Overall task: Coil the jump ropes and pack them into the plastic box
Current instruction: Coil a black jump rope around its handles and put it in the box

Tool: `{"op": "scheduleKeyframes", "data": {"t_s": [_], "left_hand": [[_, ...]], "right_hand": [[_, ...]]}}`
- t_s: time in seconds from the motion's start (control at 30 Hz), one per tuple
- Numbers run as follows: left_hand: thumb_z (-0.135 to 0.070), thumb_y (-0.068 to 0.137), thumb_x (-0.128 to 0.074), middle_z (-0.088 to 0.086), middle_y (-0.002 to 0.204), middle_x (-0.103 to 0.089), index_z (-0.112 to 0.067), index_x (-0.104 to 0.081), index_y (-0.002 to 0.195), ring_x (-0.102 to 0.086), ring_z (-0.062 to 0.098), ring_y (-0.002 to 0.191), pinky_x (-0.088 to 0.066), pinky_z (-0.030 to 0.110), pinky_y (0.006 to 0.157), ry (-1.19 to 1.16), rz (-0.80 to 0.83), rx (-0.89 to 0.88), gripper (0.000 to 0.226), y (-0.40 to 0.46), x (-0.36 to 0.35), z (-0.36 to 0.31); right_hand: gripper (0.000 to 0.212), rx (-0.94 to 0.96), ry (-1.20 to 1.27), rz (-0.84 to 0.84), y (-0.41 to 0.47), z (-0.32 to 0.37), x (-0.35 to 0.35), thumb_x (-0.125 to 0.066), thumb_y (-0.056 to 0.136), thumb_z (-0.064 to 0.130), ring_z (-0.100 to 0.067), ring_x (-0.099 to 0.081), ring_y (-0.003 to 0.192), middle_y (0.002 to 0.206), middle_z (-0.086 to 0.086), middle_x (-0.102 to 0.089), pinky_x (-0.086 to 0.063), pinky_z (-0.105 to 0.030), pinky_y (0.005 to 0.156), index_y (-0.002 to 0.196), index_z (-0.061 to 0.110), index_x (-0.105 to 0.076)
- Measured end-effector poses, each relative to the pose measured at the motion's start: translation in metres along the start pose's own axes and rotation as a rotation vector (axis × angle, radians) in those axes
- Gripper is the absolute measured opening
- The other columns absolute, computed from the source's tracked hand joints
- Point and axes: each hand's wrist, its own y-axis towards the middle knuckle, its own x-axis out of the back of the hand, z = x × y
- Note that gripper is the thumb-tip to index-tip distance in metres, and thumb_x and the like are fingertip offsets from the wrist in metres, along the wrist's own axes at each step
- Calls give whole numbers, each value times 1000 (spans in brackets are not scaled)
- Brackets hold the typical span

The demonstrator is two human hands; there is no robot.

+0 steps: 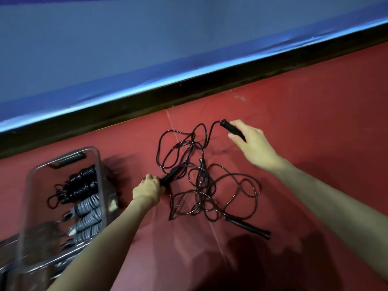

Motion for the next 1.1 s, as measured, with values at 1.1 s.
{"op": "scheduleKeyframes", "data": {"t_s": [1.1], "left_hand": [[-21, 97, -58, 3, 78, -59, -11, -51, 89, -64, 22, 73, -43, 14, 49, -1759, -405, -607, 14, -113, 373, -90]], "right_hand": [[16, -266, 748, -161, 99, 161, 127, -51, 92, -1, -21, -52, 55, 68, -9, -51, -42, -24, 51, 79, 8, -49]]}}
